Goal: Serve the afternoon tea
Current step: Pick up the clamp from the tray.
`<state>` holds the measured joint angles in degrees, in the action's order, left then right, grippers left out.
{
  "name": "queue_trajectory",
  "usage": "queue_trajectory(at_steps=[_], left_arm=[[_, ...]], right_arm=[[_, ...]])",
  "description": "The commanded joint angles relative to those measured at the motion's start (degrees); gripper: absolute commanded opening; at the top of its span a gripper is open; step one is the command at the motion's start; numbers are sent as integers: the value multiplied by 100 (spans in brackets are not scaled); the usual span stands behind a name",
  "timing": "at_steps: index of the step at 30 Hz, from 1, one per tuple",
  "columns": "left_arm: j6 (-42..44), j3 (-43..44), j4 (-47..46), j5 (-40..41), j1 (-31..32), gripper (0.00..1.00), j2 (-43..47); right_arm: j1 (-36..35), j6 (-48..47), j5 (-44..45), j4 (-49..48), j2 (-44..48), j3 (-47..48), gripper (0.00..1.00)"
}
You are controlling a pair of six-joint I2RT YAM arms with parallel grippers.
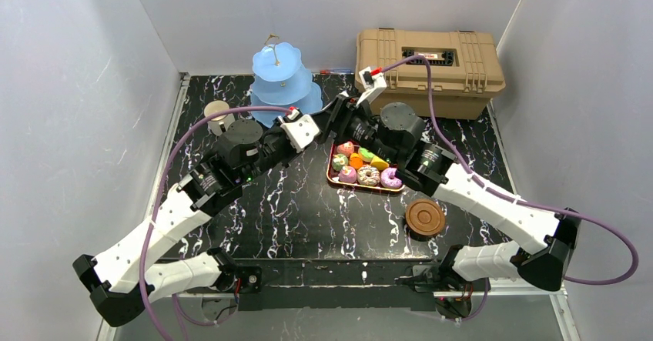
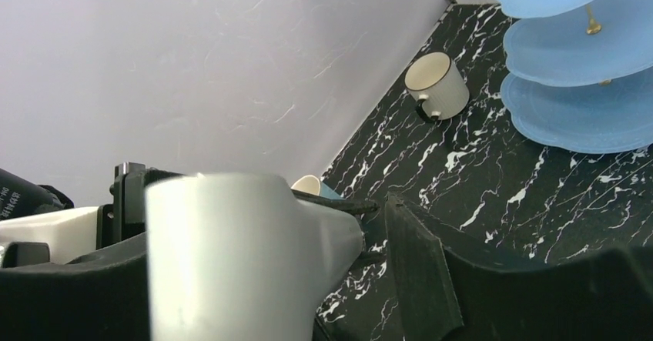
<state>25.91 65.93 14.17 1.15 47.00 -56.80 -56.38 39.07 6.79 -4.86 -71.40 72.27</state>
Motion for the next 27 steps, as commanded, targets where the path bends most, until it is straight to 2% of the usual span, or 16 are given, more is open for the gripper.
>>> queue_trajectory(at_steps=[1,10,12,13,15,16,18,19,23,27], left_arm=[[-93,233,-37,82,17,6,22],[-208,360,60,-240,11,7,6],[-218,408,67,-312,15,9,-21],[-216,455,103,-339,16,16,-44],[-238,549,204,-391,14,59,-87],[-274,600,257,-400,19,76,-102],[-397,732,481,-367,12,93,-141],[-477,859,612,-355,11,97,-179],[-949,1230,1118,-560,-169,98,-345],[-1534,1786,1261,-724,-874,98,-768]], right_arm=[[-13,110,-232,-158,-58,-18,76],[-13,-35,-102,-136,20,-3,53],[-14,-87,-89,-83,20,-10,47],[-13,-129,-52,-65,33,-30,43],[-13,-250,105,-4,90,-46,35],[-13,-336,210,79,133,-42,33],[-13,-585,489,247,234,4,30],[-13,-744,641,356,280,51,29],[36,-1405,1304,961,354,309,27],[61,-1968,2056,1381,336,355,25]])
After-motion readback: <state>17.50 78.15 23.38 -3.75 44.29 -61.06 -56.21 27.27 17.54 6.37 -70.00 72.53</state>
